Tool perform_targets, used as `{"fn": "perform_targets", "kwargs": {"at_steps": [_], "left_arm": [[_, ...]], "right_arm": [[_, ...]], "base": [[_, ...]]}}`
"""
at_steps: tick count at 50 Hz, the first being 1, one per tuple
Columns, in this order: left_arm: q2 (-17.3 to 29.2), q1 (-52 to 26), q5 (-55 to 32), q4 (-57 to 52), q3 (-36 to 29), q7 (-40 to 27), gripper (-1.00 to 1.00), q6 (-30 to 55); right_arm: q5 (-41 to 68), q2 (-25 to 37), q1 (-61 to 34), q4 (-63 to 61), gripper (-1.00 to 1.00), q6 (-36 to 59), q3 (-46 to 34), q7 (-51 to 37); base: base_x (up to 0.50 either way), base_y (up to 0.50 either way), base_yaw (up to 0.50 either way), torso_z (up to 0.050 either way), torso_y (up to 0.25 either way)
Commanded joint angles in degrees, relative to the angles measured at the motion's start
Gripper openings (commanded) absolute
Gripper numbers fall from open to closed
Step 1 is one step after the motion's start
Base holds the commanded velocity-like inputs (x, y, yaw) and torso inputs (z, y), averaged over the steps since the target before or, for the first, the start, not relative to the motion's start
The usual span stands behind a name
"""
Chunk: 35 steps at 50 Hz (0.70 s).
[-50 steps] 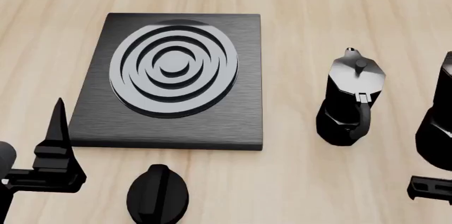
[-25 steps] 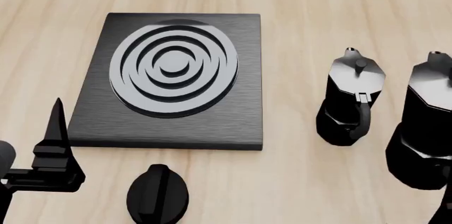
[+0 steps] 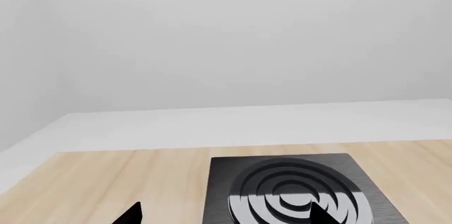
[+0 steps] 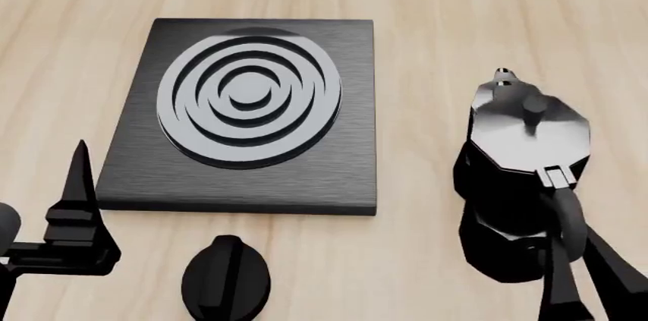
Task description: Put the right moka pot on the stove.
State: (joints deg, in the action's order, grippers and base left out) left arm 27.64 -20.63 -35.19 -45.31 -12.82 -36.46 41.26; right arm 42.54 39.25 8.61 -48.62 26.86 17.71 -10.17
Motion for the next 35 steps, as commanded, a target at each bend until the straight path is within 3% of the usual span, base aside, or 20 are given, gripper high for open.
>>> {"fn": "perform_targets", "kwargs": {"at_steps": [1,35], "left_arm": [[0.1,-0.1,-0.1,0.0,-0.1,-0.2,1.00,-0.1],[0.4,-0.1,-0.7,0.4,-0.3,-0.2,1.00,-0.7]], "right_arm": [[2.5,2.2,-5.8,-3.4,-1.00,3.4,-3.3,-0.7],[-1.7,-2.4,-30.1,5.1,-1.00,10.3,-25.8,2.2]], "base": [[0.00,0.00,0.00,0.000,0.000],[0.00,0.00,0.00,0.000,0.001]]}}
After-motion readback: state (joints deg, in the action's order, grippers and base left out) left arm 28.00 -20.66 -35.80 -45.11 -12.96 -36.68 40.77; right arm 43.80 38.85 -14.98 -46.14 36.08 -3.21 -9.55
